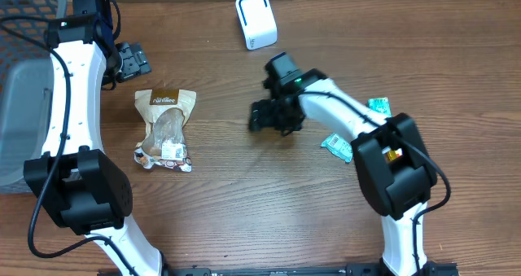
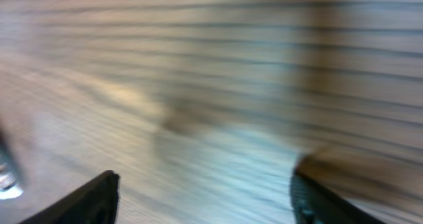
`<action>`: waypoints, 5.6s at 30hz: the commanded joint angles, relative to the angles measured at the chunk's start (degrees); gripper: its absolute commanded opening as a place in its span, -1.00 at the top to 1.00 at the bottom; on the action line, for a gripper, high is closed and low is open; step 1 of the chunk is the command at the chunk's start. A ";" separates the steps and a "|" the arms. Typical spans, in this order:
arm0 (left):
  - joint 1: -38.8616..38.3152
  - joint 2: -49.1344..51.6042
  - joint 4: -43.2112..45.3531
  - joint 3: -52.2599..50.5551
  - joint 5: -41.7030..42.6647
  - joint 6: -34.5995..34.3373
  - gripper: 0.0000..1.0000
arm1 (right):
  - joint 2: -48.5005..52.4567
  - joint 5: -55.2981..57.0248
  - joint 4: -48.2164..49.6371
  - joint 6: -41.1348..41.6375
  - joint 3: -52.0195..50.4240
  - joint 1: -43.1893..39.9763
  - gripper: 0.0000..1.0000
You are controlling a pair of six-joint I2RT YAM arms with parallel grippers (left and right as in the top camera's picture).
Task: Scan the item barcode
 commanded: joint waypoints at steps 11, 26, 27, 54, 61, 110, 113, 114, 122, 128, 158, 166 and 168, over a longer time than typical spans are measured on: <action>-0.39 -0.96 0.04 0.39 -0.15 -0.22 -0.99 | 1.46 -3.23 16.68 6.01 -0.92 11.28 -0.96; -0.39 -0.96 0.04 0.39 -0.15 -0.22 -0.99 | 1.49 11.89 35.71 7.10 -0.92 20.85 -0.97; -0.39 -0.96 0.02 0.39 -0.15 -0.22 -0.99 | 1.49 14.58 35.87 7.08 -0.92 21.57 -0.97; -0.42 -0.96 0.04 0.39 -0.15 -0.22 -0.99 | 6.29 25.14 48.15 5.40 -0.92 24.74 -0.90; -0.42 -0.96 0.04 0.39 -0.15 -0.22 -0.99 | 10.03 25.24 46.82 5.42 -0.92 25.05 -0.85; -0.42 -0.96 0.04 0.39 -0.13 -0.22 -0.99 | -6.45 22.05 10.23 9.16 0.81 7.45 -0.91; -0.39 -0.96 0.04 0.39 -0.13 -0.22 -0.99 | -3.17 25.03 10.49 8.31 0.81 8.11 -0.92; -0.39 -0.96 0.04 0.39 -0.15 -0.22 -0.99 | -2.64 25.22 10.40 8.31 0.79 8.13 -0.92; -0.39 -0.96 0.04 0.39 -0.13 -0.22 -0.99 | -1.46 24.06 8.61 8.33 0.79 8.11 -0.72; -0.39 -0.96 0.04 0.39 -0.13 -0.22 -0.99 | -1.46 24.06 8.44 8.33 0.79 8.11 -0.22; -0.39 -0.96 0.07 0.39 -0.15 -0.22 -0.99 | 0.37 26.93 9.20 8.31 1.66 7.96 0.20; -0.39 -0.96 0.04 0.39 -0.13 -0.22 -0.99 | -3.02 25.97 0.13 10.51 3.69 7.34 0.29; -0.39 -0.96 0.04 0.39 -0.13 -0.22 -0.99 | -3.13 24.11 -2.01 10.60 3.69 7.34 0.30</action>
